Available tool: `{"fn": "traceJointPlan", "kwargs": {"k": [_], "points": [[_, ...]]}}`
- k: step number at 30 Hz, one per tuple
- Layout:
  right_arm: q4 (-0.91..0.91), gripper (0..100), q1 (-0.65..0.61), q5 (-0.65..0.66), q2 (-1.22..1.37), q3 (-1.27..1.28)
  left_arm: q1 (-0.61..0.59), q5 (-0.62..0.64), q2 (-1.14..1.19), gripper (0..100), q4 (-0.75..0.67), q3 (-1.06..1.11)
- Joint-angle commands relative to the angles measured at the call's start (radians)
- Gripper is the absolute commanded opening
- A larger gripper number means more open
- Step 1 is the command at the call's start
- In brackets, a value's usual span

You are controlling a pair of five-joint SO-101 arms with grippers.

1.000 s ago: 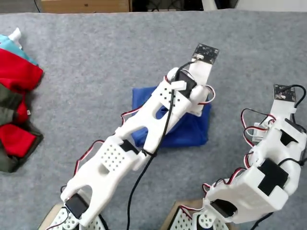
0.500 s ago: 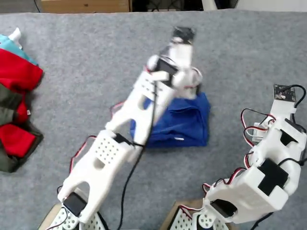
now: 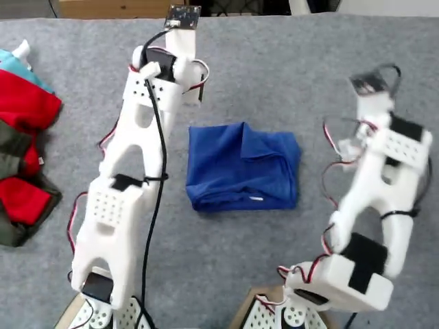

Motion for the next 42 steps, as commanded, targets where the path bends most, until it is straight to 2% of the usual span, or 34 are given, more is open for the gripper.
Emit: {"fn": "traceJointPlan", "kwargs": {"k": [1, 4, 10, 15, 19, 26, 35, 38, 42], "points": [[0.166, 1.5, -0.149, 0.028, -0.044, -0.162, -0.025, -0.015, -0.29, 3, 0.0, 0.369], [0.206, 1.5, -0.279, 0.026, -0.044, -0.193, -0.084, -0.015, -0.456, 3, -0.083, 0.654], [0.198, 1.5, -0.509, 0.018, 0.019, -0.189, -0.222, -0.089, -0.649, 3, -0.423, 1.222], [0.063, 1.5, -0.546, 0.017, 0.202, -0.194, -0.271, -0.075, -0.666, 3, -0.637, 1.524], [0.038, 1.5, -0.546, 0.017, 0.329, -0.194, -0.294, -0.023, -0.654, 3, -0.862, 1.715], [0.018, 1.5, -0.509, 0.023, 0.381, -0.245, -0.3, 0.012, -0.678, 3, -0.893, 1.756], [-0.12, 1.5, -0.305, 0.025, 0.507, -0.429, -0.3, 0.012, -0.678, 3, -0.893, 1.756], [-0.025, 1.5, -0.288, 0.018, 0.524, -0.515, -0.3, 0.012, -0.678, 3, -0.893, 1.756], [0.227, 1.5, -0.388, 0.018, 0.506, -0.633, -0.3, 0.012, -0.678, 3, -0.893, 1.756]]}}
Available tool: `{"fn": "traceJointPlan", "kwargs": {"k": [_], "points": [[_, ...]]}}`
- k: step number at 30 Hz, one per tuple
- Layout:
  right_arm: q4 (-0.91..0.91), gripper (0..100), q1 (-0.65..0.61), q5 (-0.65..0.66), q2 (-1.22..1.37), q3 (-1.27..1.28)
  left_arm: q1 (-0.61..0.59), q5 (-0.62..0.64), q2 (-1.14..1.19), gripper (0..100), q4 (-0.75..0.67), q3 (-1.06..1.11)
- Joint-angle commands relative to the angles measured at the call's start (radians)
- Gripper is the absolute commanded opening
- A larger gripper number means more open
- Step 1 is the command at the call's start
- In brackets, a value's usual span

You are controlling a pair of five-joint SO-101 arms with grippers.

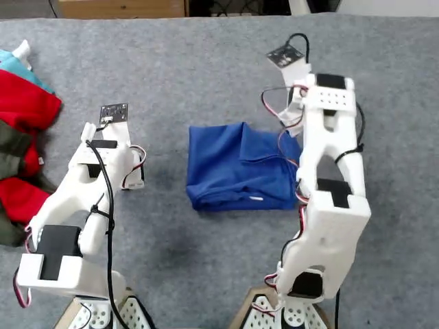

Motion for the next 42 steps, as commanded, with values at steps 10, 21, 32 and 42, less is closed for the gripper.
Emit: {"fn": "traceJointPlan", "kwargs": {"k": [10, 21, 32, 42], "points": [[0.296, 1.5, -0.365, -0.115, -0.028, -0.104, -0.013, 0.006, -0.028, 3, -0.014, 0.001], [0.037, 1.5, -0.31, -0.126, -0.028, 0.15, -0.013, 0.006, -0.028, 3, -0.014, 0.001], [-0.117, 1.5, -0.048, -0.006, -0.027, -0.012, -0.013, 0.006, -0.028, 3, -0.014, 0.001], [0.06, 1.5, -0.097, -0.011, -0.056, -0.073, -0.013, 0.006, -0.028, 3, -0.014, 0.001]]}}
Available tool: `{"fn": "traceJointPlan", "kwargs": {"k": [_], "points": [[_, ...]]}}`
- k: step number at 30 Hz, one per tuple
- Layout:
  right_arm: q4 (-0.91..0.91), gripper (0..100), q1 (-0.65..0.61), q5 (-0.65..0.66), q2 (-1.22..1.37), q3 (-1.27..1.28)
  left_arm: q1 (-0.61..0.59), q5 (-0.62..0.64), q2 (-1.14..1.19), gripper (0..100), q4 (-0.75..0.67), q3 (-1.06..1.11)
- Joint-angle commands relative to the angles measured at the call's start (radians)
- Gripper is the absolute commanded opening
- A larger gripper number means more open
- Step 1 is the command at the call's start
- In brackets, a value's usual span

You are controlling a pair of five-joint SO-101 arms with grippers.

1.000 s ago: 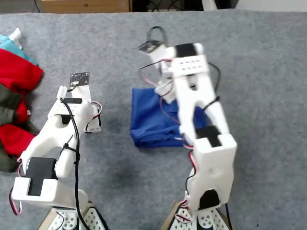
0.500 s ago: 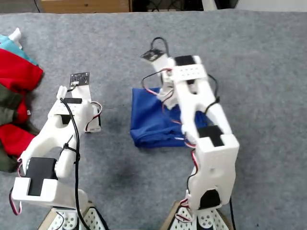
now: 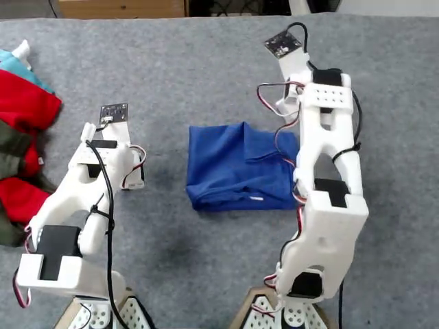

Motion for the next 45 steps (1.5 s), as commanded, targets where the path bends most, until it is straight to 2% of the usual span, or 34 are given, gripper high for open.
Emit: {"fn": "traceJointPlan", "kwargs": {"k": [1, 6, 9, 12, 19, 27, 34, 39, 43, 45], "points": [[0.212, 1.5, -0.107, 0.006, -0.056, -0.071, -0.013, 0.006, -0.028, 3, -0.014, 0.001], [0.396, 1.5, -0.287, 0.005, -0.053, -0.051, -0.013, 0.006, -0.028, 3, -0.014, 0.001], [0.397, 1.5, -0.368, 0.005, -0.051, -0.021, -0.024, 0.006, -0.028, 3, -0.014, 0.001], [0.318, 1.5, -0.384, 0.003, -0.025, 0.024, -0.044, 0.008, -0.028, 3, -0.014, -0.001], [0.212, 1.5, -0.245, 0.008, 0.108, -0.002, -0.047, 0.008, -0.028, 3, -0.014, -0.001], [0.201, 1.5, -0.046, 0.011, 0.214, -0.283, -0.047, 0.008, -0.028, 3, -0.014, -0.001], [0.157, 1.5, 0.051, 0.006, 0.328, -0.568, -0.047, 0.008, -0.028, 3, -0.014, -0.001], [0.272, 1.5, 0.054, 0.009, 0.344, -0.754, -0.047, 0.008, -0.028, 3, -0.014, -0.002], [0.502, 1.5, 0.021, 0.011, 0.346, -0.923, -0.047, 0.008, -0.028, 3, -0.014, -0.002], [0.512, 1.5, 0.006, -0.015, 0.335, -0.92, -0.047, 0.008, -0.028, 3, -0.014, -0.004]]}}
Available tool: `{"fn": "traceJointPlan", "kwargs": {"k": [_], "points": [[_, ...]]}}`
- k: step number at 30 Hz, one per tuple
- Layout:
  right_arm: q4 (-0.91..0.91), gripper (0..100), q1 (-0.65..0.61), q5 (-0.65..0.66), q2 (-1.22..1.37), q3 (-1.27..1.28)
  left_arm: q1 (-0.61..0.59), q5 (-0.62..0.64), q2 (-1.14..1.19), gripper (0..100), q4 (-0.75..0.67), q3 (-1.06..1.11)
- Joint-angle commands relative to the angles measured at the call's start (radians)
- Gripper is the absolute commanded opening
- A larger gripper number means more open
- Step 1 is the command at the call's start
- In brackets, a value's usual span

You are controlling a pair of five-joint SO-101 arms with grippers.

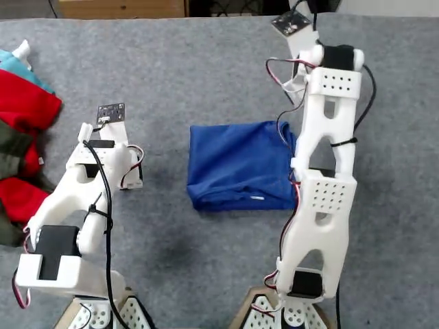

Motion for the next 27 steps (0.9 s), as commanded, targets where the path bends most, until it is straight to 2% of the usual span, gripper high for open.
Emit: {"fn": "traceJointPlan", "kwargs": {"k": [1, 8, 12, 20, 27], "points": [[0.058, 1.5, -0.029, -0.034, -0.038, -0.048, -0.025, 0.006, -0.026, 3, -0.014, -0.004], [0.052, 1.5, -0.141, -0.064, -0.222, 0.429, -0.025, 0.006, -0.026, 3, -0.014, -0.004], [-0.057, 1.5, -0.163, -0.064, -0.285, 0.621, -0.025, 0.006, -0.026, 3, -0.015, -0.004], [-0.354, 1.5, 0.003, -0.064, -0.202, 0.699, -0.025, 0.006, -0.026, 3, -0.015, -0.004], [-0.325, 1.5, 0.029, -0.064, -0.163, 0.684, -0.025, 0.006, -0.026, 3, -0.015, -0.004]]}}
